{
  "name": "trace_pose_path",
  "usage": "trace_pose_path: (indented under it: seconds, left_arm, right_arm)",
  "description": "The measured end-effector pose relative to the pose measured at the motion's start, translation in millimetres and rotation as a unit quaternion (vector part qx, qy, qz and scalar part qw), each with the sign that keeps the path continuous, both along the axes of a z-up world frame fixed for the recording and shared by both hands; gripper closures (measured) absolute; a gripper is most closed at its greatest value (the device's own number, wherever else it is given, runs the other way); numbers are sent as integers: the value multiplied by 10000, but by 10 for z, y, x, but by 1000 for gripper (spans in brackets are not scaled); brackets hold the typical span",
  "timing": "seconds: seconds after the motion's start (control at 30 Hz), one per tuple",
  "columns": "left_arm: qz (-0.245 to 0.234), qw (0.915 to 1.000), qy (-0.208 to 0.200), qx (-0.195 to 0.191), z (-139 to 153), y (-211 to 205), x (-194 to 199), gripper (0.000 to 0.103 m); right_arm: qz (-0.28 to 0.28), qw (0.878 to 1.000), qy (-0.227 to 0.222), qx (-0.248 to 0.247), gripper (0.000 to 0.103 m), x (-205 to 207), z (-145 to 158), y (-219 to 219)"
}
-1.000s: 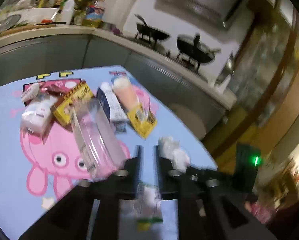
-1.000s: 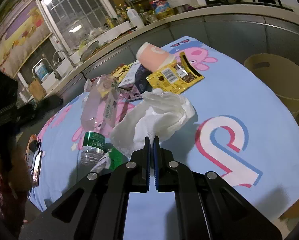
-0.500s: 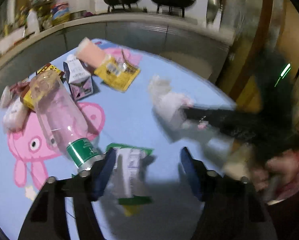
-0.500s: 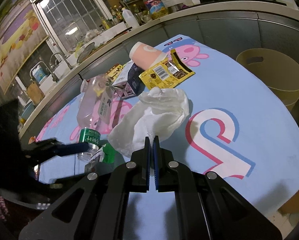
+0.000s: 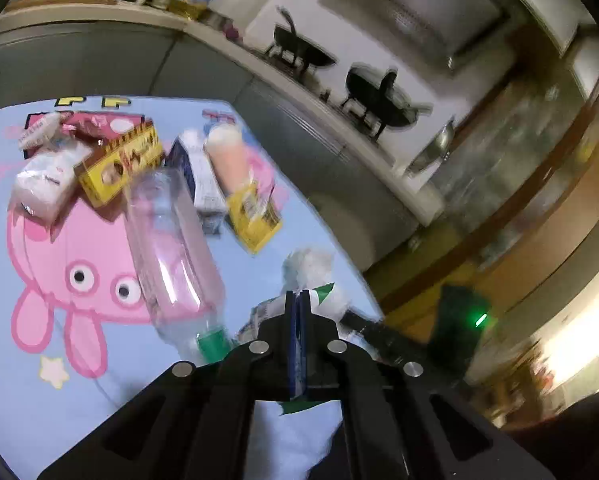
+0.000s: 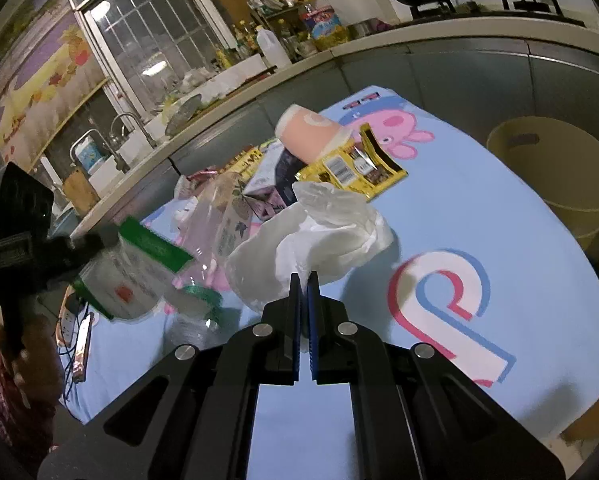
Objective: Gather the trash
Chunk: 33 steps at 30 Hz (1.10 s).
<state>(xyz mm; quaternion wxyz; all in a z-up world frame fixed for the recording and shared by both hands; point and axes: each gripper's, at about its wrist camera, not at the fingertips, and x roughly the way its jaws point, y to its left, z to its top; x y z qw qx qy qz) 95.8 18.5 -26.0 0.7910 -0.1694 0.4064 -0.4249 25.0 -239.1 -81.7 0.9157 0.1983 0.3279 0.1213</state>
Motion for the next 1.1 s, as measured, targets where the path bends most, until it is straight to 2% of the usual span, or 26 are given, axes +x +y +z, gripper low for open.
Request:
trace_pose_path:
  seconds: [0.17,0.27,0.47,0.6,0.73,0.97,1.1]
  left_arm:
    - [112,9989,-133,-447,164,49,39,101]
    - [115,9989,-156,-421,224,-54,100,101]
    - [-258,9986,-365,-285,386,-461,202,101]
    - [-592,9956,-662,-311,585,-886,297,101]
    - [-893,9935,-657,-267,609,-1369,493,101]
    - [-1331,9897,-518,-7,438,-2331,837,101]
    - [-1587,9865,-344,236,241,-2946,1002,101]
  right_arm:
    - [0,10000,-23,-15,100,-2,27,8]
    - [-51,10000,-56,-19,100,-12,46,-36]
    - [-353,9992,-176,-52,100,-28,101,-266]
    - [-600,9978,-266,-136,100,-23,135,-478]
    - [-940,9947,-351,-242,100,16,136,-779]
    - [-1647,9849,-361,-388,100,172,79,-1491]
    - [-1914,9799,-265,-495,100,290,-22,-1843]
